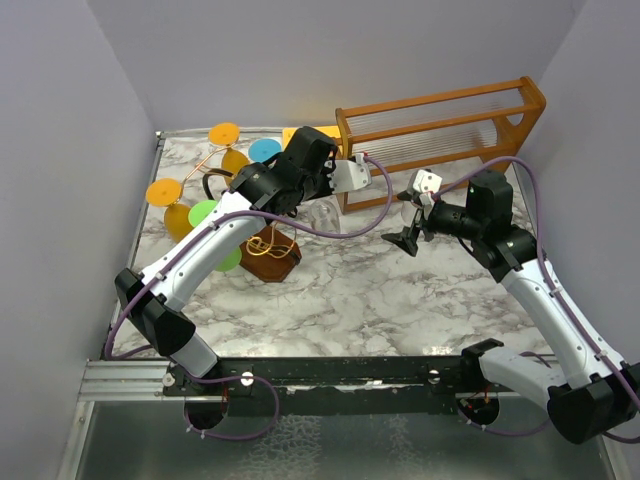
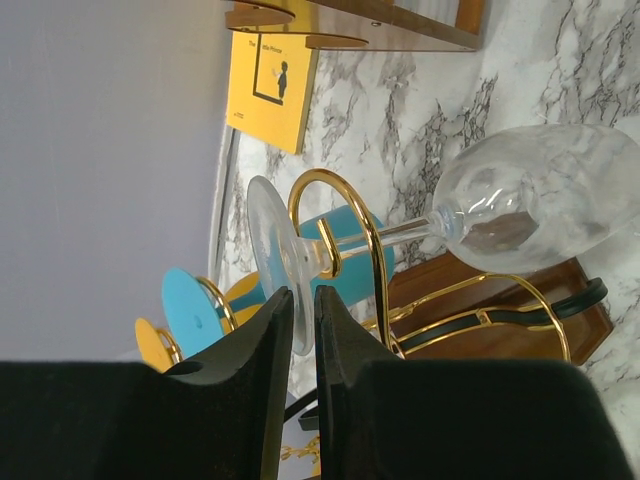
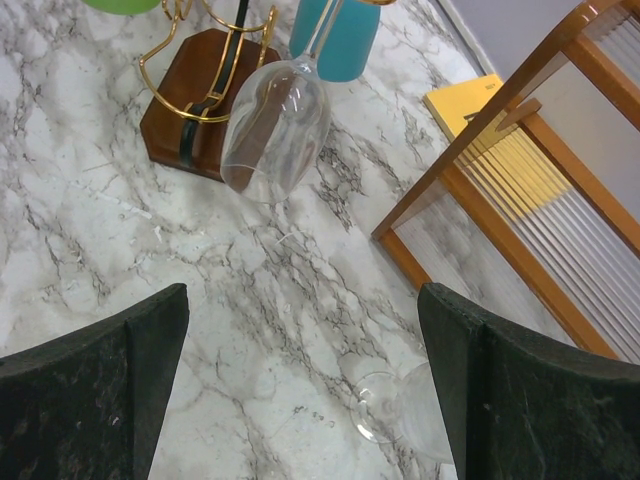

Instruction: Place the wine glass upside down on the wine glass rack

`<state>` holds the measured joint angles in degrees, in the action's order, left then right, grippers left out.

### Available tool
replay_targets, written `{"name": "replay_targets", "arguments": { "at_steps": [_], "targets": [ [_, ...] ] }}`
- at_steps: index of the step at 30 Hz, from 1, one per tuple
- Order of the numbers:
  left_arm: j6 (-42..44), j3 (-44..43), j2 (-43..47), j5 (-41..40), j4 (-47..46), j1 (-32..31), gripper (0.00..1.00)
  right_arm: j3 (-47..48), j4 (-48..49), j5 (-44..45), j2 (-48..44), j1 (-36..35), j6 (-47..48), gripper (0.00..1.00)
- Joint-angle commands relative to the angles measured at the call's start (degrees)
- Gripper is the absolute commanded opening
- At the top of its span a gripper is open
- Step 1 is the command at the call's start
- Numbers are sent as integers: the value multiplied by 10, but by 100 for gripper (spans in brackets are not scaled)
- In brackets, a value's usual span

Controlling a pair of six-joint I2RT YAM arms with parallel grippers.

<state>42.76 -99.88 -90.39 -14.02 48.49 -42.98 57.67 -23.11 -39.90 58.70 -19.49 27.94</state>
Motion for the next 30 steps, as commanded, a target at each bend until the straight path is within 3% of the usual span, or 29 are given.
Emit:
{"name": "replay_targets", "arguments": {
  "at_steps": [1,18,30],
  "targets": [
    [-2,-5,9,25,-19,-2,17,-8,5,-14,2,3,5,96],
    [6,-8,10,38,11,-2,19,-1,8,10,0,3,-4,97],
    [8,4,35,28,-2,-2,28,-3,9,11,2,4,-3,97]
  ]
}}
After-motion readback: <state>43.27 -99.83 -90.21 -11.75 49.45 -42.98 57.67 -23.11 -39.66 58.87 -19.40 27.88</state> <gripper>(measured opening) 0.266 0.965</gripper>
